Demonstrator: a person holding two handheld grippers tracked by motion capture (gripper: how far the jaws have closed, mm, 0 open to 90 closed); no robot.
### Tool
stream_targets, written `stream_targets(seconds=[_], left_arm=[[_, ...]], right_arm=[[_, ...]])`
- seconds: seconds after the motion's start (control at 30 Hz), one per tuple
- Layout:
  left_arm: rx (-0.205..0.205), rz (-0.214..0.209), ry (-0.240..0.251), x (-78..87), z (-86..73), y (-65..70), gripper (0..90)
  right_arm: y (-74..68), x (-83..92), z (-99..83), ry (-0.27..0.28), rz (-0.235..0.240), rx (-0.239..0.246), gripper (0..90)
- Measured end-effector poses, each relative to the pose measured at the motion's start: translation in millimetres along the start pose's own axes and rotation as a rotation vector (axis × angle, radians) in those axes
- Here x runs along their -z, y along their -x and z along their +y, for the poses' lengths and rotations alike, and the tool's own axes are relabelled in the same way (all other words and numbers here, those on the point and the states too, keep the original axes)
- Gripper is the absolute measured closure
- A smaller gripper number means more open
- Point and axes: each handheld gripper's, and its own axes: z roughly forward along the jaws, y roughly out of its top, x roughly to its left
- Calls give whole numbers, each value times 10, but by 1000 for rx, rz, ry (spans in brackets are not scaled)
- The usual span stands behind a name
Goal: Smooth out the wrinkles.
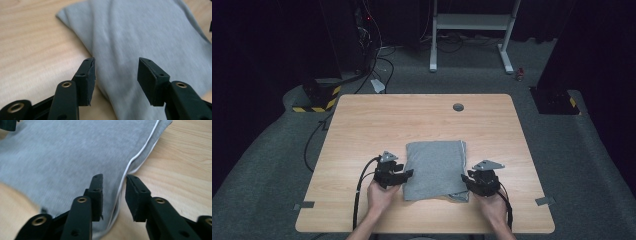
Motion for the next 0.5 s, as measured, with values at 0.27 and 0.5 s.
stream_targets(seconds=[0.27,0.5], left_arm=[[29,-35,-63,-216,77,-120,760],[-33,-65,-111,11,-54,-47,875]], right_arm=[[57,-247,28,-77,6,-9,834],[24,-105,-120,-101,26,48,848]])
